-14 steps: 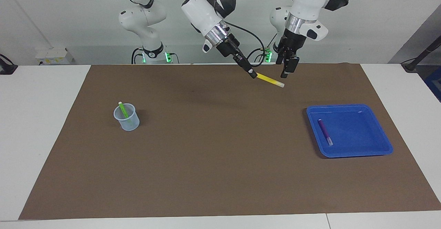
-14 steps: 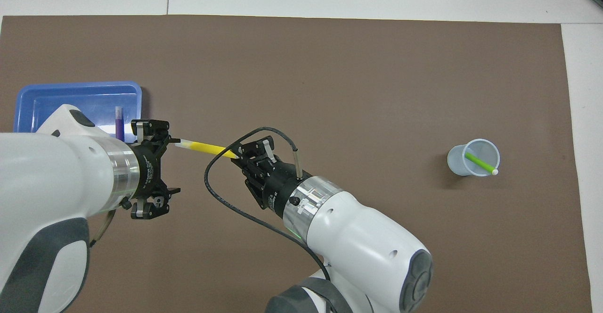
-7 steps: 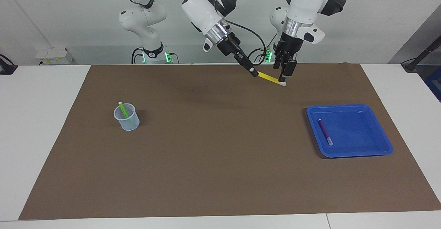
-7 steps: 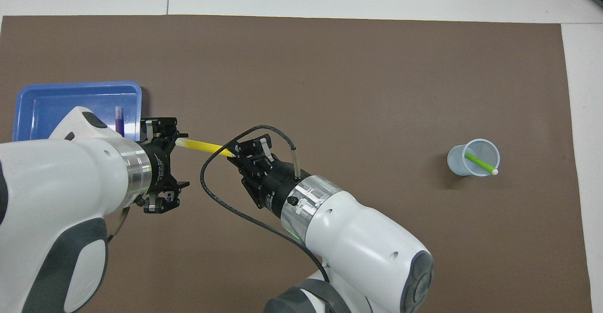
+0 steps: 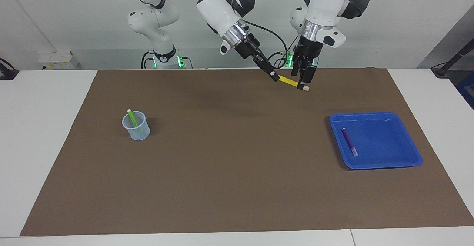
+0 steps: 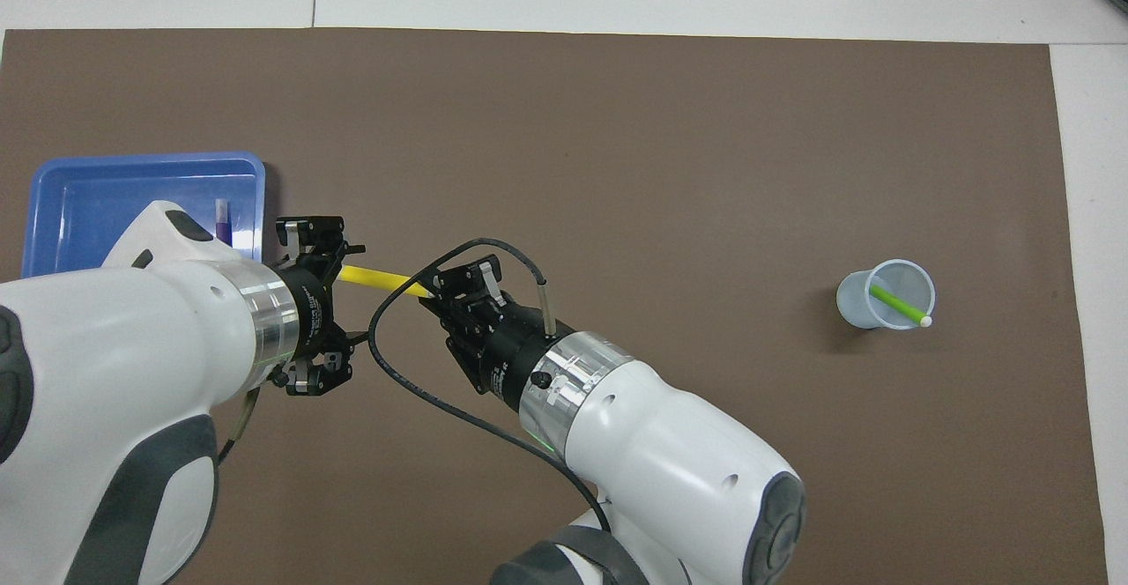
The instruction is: Right arm passes pens to left for tray arrangement
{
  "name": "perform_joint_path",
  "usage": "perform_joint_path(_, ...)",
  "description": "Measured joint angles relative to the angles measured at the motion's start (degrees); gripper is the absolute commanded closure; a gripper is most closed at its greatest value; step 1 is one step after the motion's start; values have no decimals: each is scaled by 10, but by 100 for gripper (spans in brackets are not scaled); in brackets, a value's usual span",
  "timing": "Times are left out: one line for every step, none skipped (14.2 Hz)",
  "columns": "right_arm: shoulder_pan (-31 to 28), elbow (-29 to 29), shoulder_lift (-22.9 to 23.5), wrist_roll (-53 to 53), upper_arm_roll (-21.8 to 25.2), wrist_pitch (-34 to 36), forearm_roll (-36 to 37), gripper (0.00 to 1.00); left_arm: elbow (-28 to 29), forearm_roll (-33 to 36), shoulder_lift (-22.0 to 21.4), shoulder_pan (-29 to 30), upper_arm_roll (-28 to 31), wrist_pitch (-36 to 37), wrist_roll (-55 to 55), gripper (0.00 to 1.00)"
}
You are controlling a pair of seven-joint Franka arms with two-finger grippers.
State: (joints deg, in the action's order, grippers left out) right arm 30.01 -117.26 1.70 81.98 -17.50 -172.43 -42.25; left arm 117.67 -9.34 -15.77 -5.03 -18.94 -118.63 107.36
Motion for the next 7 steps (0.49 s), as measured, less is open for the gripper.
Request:
perform_joint_path(0, 0, 0, 0, 0, 0, 0, 100, -3, 0, 0, -1, -2, -1, 3, 23)
perform_joint_path(0, 1, 1, 0, 0, 0, 0, 100, -6, 0, 1, -2, -2, -2, 5, 23)
perform_joint_path(0, 1, 1, 0, 0, 0, 0, 100, -9, 0, 2, -2, -2, -4, 6, 23)
perform_joint_path(0, 1, 1, 0, 0, 0, 0, 100, -12, 0, 4, -2, -2, -5, 7, 23)
perform_joint_path(0, 1, 2, 0, 0, 0, 0, 100, -14, 0, 6, -2, -2, -6, 7, 23)
perform_joint_path(0, 1, 2, 0, 0, 0, 0, 100, -16, 0, 9, -2, -2, -7, 7, 23)
perform_joint_path(0, 1, 2, 0, 0, 0, 0, 100, -17, 0, 12, -3, -3, -9, 7, 23)
